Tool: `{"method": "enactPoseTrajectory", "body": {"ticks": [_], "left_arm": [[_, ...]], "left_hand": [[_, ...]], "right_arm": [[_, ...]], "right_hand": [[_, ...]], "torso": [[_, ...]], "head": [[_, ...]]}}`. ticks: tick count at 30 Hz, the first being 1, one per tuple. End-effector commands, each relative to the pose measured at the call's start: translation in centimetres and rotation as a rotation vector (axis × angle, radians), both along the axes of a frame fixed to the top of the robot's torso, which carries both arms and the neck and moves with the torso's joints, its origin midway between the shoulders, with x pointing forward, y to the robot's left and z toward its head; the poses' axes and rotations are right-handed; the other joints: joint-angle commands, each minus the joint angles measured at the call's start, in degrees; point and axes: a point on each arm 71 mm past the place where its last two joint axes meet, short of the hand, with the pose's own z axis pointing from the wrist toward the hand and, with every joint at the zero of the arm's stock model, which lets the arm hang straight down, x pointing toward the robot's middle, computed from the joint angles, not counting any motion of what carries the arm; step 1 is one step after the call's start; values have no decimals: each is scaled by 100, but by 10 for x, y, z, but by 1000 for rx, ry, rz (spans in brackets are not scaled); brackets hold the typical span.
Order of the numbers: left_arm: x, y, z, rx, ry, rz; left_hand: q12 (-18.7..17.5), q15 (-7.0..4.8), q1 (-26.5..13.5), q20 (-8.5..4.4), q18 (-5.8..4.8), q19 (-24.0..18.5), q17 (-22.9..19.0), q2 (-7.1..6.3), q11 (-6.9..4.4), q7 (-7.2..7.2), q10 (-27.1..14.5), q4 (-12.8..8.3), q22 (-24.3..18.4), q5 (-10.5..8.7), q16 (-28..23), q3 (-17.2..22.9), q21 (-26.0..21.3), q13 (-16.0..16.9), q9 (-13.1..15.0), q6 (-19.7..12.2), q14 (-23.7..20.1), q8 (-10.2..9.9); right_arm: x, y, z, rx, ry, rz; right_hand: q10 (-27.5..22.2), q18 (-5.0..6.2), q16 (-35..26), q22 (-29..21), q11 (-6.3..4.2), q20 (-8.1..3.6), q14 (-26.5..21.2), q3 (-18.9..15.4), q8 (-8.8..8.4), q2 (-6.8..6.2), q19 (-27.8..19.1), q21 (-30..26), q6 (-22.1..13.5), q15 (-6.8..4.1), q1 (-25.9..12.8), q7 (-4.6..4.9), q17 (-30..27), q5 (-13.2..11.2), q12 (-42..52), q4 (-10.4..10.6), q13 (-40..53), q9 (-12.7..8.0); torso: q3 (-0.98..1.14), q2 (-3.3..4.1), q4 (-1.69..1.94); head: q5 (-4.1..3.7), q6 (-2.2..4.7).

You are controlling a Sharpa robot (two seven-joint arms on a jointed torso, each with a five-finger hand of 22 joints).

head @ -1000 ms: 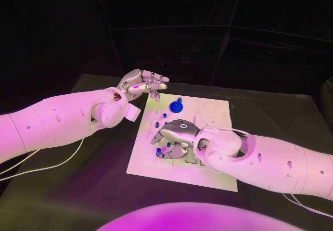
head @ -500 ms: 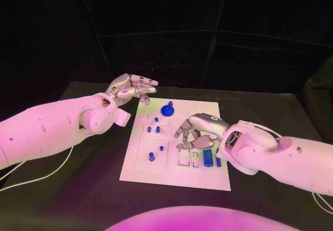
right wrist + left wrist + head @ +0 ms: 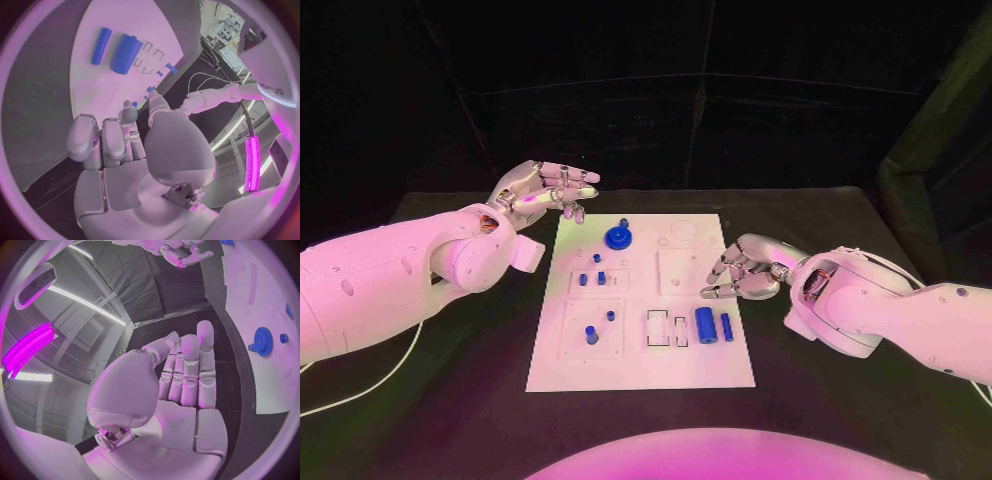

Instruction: Assemble the parts on the task board

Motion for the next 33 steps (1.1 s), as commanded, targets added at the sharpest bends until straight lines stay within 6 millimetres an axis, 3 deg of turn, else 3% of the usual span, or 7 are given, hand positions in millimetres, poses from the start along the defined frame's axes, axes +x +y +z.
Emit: {"method": "enactPoseTrajectory", "body": {"ticks": [1, 11, 17, 33], "left_arm": [[-1, 0, 0, -9, 2, -11], [-2, 2, 0, -8, 3, -8], [-2, 4, -1, -6, 4, -5], [-2, 4, -1, -8, 5, -8]], "left_hand": [[18, -1, -73, 15, 67, -38, -11, 11, 5, 11, -52, 4, -10, 27, -17, -29, -36, 8, 0, 1, -55, 9], [40, 9, -149, 25, 64, -38, -24, 16, 11, 14, -70, 50, -25, 27, -7, -60, -52, 11, 0, -3, -55, 10], [46, 11, -166, 27, 64, -37, -30, 17, 11, 15, -75, 61, -30, 27, -5, -68, -56, 12, -1, -7, -55, 8], [65, 16, -227, 34, 65, -34, -51, 22, 14, 15, -94, 101, -48, 27, 0, -93, -74, 14, -2, -16, -59, 7]], "right_arm": [[-3, -4, -6, -83, 46, -69], [-10, 4, -19, -149, 98, -61], [-11, 6, -23, -177, 107, -70], [-16, 25, -39, -218, 144, -16]], "right_hand": [[20, -78, 23, 63, 13, 5, 205, -141, 106, -3, 50, 33, -85, -8, -90, 4, 15, 22, 97, 108, 148, 25], [133, -112, 230, 277, 21, 14, 238, -352, 357, -30, 111, 133, -249, 1, 14, 11, 306, 38, 487, 287, 722, 77], [125, -121, 285, 337, 13, 13, 235, -488, 542, -48, 120, 167, -286, -3, -40, -3, 372, 169, 561, 433, 865, 135], [124, -128, 315, 392, -3, 7, 234, -559, 685, -36, 131, 193, -284, -13, -122, -26, 413, 135, 586, 474, 937, 195]], "torso": [[1, -47, -49], [-1, -49, -42], [5, -35, -58], [-1, -25, -50]], "head": [[-24, -13], [-55, -47], [-37, -47], [-14, -77]]}}
